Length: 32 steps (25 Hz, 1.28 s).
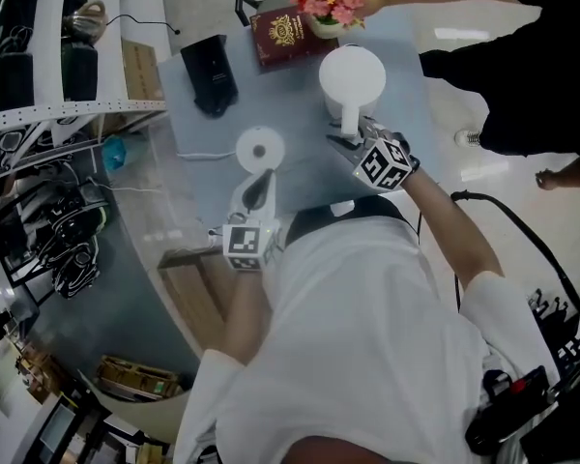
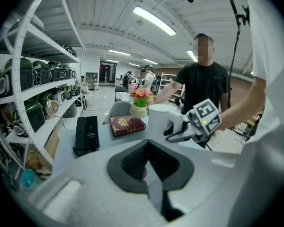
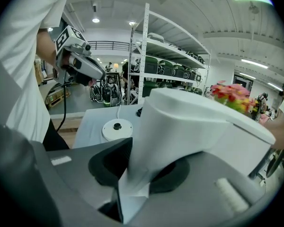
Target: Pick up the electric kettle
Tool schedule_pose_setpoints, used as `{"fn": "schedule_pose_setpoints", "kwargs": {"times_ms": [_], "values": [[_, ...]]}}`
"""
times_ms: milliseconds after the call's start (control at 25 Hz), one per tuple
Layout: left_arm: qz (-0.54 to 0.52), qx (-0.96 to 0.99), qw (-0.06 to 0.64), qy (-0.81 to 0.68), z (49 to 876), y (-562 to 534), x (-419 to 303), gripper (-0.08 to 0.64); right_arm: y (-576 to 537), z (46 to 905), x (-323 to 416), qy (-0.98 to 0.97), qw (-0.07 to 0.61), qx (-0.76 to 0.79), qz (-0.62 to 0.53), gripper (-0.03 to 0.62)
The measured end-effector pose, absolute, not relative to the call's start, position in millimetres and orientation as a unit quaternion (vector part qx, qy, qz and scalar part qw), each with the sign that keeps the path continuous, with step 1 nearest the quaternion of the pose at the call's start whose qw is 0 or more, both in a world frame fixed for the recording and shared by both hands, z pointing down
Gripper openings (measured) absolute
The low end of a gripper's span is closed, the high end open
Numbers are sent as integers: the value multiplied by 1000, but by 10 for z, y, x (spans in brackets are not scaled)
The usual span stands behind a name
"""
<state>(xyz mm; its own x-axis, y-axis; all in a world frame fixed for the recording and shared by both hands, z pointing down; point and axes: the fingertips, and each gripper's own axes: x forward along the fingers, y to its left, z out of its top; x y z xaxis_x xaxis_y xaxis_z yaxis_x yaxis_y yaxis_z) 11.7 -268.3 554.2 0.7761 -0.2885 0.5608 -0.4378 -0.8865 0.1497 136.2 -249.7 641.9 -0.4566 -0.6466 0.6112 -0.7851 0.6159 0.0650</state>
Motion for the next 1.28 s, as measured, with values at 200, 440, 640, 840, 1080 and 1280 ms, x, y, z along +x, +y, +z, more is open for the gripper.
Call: {"fn": "schedule_pose_setpoints", "kwargs": {"times_ms": [200, 440, 640, 840, 1080, 1280], "values": [[267, 935, 135, -189, 5499, -2620, 130, 3, -2353, 6512, 1318, -839, 317, 425, 127, 98], [268, 935, 133, -193, 5515, -2576, 108, 3, -2201, 6690, 1300, -831, 332, 427, 133, 104], [267, 935, 129, -196, 5520, -2486, 91, 3, -2170, 6756, 1320, -829, 334, 425, 145, 132], [264, 935, 127, -200, 5492, -2371, 106, 3, -2036, 6826, 1299, -831, 345, 405, 164, 218], [258, 934, 128, -210, 5483, -2225, 91, 3, -1877, 6750, 1414, -824, 344, 419, 163, 222], [245, 935, 124, -223, 5493, -2064, 171, 3, -1704, 6733, 1614, -819, 346, 431, 156, 216]]}}
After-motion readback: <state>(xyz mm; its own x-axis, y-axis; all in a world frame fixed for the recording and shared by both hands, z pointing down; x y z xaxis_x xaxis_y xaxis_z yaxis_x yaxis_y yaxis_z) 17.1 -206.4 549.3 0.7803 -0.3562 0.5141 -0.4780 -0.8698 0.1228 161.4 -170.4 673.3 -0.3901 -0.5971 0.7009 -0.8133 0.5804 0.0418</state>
